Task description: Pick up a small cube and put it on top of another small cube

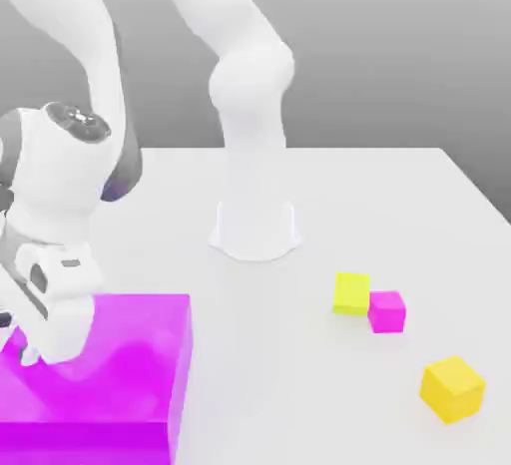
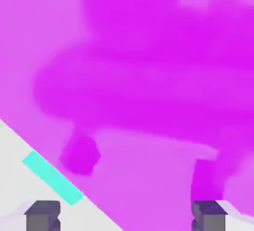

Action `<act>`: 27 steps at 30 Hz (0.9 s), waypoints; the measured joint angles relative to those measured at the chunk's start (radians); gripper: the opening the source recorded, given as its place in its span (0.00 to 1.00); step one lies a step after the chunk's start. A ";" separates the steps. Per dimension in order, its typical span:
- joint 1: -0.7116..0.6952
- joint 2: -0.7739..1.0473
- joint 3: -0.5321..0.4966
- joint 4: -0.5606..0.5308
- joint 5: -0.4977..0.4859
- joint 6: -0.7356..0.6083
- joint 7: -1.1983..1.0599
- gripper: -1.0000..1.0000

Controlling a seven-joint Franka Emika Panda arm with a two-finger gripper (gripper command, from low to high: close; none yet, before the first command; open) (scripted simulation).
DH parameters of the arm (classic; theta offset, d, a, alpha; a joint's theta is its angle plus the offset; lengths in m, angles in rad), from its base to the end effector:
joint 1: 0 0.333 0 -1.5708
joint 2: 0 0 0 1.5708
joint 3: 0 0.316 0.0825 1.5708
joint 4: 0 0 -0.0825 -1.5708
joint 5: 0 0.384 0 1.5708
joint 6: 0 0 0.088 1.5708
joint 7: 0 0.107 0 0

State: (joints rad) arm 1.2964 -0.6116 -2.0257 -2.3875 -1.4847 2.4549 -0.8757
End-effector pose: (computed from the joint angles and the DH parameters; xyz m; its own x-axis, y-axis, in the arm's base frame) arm 0.3854 -0.2903 0.2000 0.2804 0.9131 -0.2960 0.9569 -0.2414 0.1617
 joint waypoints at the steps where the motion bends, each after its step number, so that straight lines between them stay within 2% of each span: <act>1: -0.008 -0.021 -0.010 0.022 0.055 -0.019 0.015 1.00; 6: -0.084 -0.150 -0.007 0.123 0.365 -0.112 0.068 1.00; 7: -0.080 -0.161 0.010 0.123 0.393 -0.125 0.063 1.00; 11: 0.009 -0.242 -0.092 0.160 0.323 -0.089 0.109 1.00; 12: 0.031 -0.264 -0.123 0.170 0.294 -0.078 0.125 0.00; 19: 0.034 -0.269 -0.126 0.172 0.288 -0.079 0.128 0.00; 23: -0.059 -0.196 0.002 0.133 0.391 -0.134 0.074 0.00; 27: -0.113 -0.123 0.105 0.130 0.525 -0.203 0.186 0.00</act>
State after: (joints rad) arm 1.1833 -0.7347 -1.9211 -2.2573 -0.9595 2.2521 -0.6894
